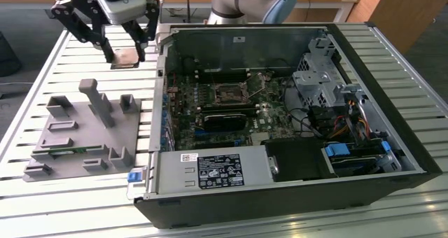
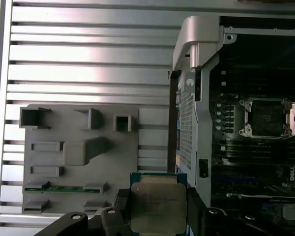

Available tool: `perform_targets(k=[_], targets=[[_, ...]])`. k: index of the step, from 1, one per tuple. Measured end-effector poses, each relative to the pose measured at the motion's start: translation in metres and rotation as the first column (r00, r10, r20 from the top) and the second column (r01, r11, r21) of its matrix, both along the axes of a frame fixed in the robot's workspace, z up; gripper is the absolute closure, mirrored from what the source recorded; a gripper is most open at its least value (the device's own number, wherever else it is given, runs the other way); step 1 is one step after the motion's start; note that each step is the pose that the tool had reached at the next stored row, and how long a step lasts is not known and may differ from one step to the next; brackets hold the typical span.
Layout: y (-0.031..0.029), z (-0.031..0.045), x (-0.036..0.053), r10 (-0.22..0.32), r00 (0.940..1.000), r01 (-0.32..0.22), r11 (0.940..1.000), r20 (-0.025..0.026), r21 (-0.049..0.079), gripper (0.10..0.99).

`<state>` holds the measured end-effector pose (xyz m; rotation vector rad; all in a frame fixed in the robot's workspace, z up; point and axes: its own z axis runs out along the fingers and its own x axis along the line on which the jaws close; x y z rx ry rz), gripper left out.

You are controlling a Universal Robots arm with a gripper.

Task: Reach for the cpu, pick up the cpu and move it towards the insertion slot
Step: 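Pick up the cpu and move it towards the insertion slot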

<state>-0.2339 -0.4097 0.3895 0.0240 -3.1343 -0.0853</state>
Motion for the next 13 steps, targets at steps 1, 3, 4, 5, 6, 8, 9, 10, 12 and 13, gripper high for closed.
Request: perform_targets(k=[1, 3, 4, 5, 6, 8, 9, 10, 12, 13], targets=[[0.0007, -0.0002, 0.0037, 0.0, 1.0, 0.0, 1.0, 0.0001, 0.0, 0.545], [0.0033, -0.0005, 0.0098, 0.0, 1.0, 0.0, 1.0, 0.0002, 0.0, 0.545], [0.0048, -0.0006, 0.0126, 0.0, 1.0, 0.0, 1.0, 0.0002, 0.0, 0.545], [0.0066, -0.0008, 0.0153, 0.0, 1.0, 0.0, 1.0, 0.0002, 0.0, 0.545], [0.0084, -0.0009, 0.0178, 0.0, 1.0, 0.0, 1.0, 0.0002, 0.001, 0.545], [0.012, -0.0013, 0.0231, 0.0, 1.0, 0.0, 1.0, 0.0003, 0.001, 0.545], [0.0136, -0.0014, 0.0257, 0.0, 1.0, 0.0, 1.0, 0.0002, 0.001, 0.545], [0.0152, -0.0015, 0.0284, 0.0, 1.0, 0.0, 1.0, 0.0001, 0.002, 0.545], [0.0183, -0.0019, 0.034, 0.0, 1.0, 0.0, 1.0, 0.0002, 0.002, 0.545], [0.0197, -0.0021, 0.0368, 0.0, 1.0, 0.0, 1.0, 0.0002, 0.003, 0.545]])
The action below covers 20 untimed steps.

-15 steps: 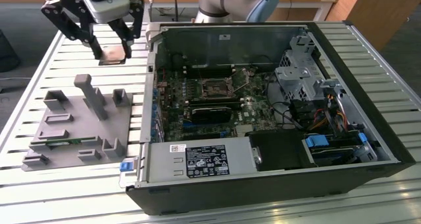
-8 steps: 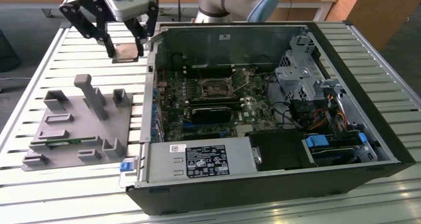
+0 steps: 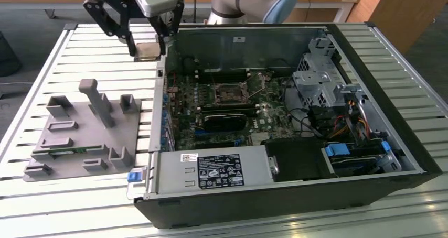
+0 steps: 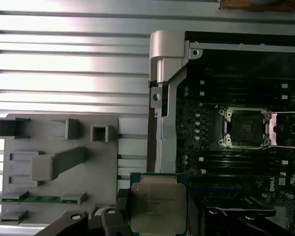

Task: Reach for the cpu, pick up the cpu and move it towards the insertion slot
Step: 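Pick up the cpu and move it towards the insertion slot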

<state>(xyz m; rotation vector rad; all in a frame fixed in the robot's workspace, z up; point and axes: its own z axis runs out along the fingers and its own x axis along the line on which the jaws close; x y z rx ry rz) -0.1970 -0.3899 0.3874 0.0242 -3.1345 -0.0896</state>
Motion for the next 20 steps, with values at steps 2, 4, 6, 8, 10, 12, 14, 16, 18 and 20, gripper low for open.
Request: perform_targets(k=[2, 4, 6, 8, 10, 12, 14, 16, 18, 20], targets=[[0.0031, -0.0003, 0.0059, 0.0, 1.0, 0.0, 1.0, -0.0002, 0.0, 0.545], [0.006, -0.0008, 0.012, 0.0, 1.0, 0.0, 1.0, -0.0001, 0.001, 0.545], [0.0087, -0.0012, 0.0185, 0.0, 1.0, 0.0, 1.0, -0.0001, 0.001, 0.545], [0.0109, -0.0017, 0.0254, 0.0, 1.0, 0.0, 1.0, -0.0002, 0.001, 0.545], [0.0125, -0.0022, 0.0336, 0.0, 1.0, 0.0, 1.0, -0.0001, 0.002, 0.545], [0.0136, -0.0026, 0.0422, 0.0, 1.0, 0.0, 1.0, -0.0001, 0.002, 0.545], [0.0145, -0.0032, 0.0512, 0.0, 1.0, 0.0, 1.0, -0.0001, 0.003, 0.545], [0.015, -0.0037, 0.0605, 0.0, 1.0, 0.0, 1.0, 0.0, 0.004, 0.545], [0.0156, -0.004, 0.0694, 0.0, 1.0, 0.0, 1.0, -0.0001, 0.005, 0.545], [0.0162, -0.0043, 0.0782, 0.0, 1.0, 0.0, 1.0, -0.0001, 0.006, 0.545]])
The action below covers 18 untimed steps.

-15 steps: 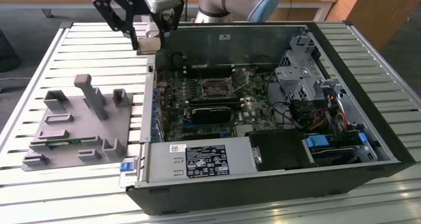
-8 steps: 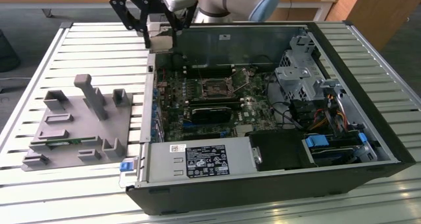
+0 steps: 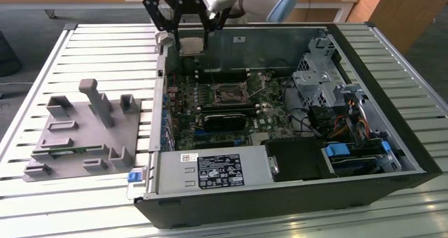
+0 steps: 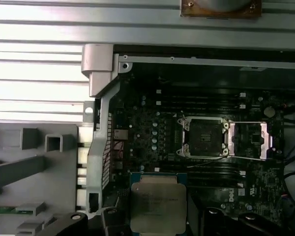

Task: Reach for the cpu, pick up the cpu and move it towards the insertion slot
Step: 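Pick up the cpu and move it towards the insertion slot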

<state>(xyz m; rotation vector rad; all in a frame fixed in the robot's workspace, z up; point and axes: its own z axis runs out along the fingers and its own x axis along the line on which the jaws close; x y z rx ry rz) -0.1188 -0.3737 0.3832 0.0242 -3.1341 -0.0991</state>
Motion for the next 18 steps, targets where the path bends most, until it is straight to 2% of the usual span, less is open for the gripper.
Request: perform_targets(k=[13, 16, 18], targets=[[0.0063, -0.0018, 0.0531, 0.0, 1.0, 0.0, 1.0, 0.0, 0.0, 0.545], [0.0094, -0.0022, 0.0602, 0.0, 1.0, 0.0, 1.0, 0.0, 0.0, 0.545], [0.0124, -0.0024, 0.0617, 0.0, 1.0, 0.0, 1.0, 0.0001, 0.0, 0.545]])
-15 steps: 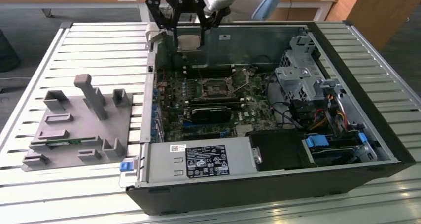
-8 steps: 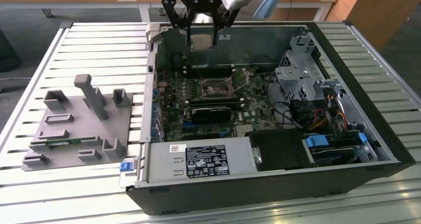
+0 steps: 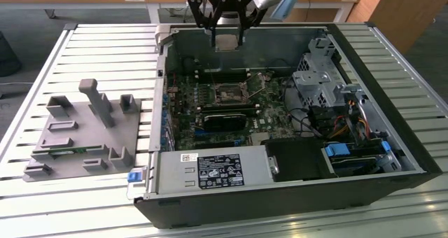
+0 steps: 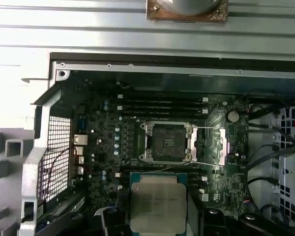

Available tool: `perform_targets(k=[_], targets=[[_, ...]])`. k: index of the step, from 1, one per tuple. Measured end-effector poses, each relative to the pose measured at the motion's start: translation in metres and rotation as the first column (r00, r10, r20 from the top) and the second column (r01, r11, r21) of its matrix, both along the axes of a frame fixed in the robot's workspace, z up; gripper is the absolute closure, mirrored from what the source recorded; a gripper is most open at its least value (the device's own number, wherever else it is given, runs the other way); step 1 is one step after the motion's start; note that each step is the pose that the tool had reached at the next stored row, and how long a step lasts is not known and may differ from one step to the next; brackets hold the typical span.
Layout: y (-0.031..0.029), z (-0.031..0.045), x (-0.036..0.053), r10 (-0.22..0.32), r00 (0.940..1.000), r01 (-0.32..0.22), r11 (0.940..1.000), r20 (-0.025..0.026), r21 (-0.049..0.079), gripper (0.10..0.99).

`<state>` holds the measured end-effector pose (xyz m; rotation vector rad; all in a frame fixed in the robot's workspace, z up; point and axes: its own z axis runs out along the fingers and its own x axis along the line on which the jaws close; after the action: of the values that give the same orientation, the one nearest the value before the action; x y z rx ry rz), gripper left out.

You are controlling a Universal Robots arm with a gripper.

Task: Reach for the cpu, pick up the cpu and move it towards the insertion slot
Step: 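Pick up the cpu and move it towards the insertion slot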

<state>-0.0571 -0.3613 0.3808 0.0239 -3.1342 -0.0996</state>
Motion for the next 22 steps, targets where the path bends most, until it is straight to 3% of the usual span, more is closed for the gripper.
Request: perform_targets(k=[6, 11, 18, 22], targets=[[0.0123, -0.0003, 0.0018, 0.0, 1.0, 0.0, 1.0, -0.0001, 0.0, 0.545], [0.0194, -0.001, 0.0107, 0.0, 1.0, 0.0, 1.0, -0.0001, 0.0, 0.545], [0.0225, -0.0013, 0.0264, -0.001, 1.0, 0.001, 1.0, -0.0001, 0.0, 0.545], [0.0226, -0.0014, 0.0303, -0.002, 1.0, 0.002, 1.0, -0.0001, 0.002, 0.545]])
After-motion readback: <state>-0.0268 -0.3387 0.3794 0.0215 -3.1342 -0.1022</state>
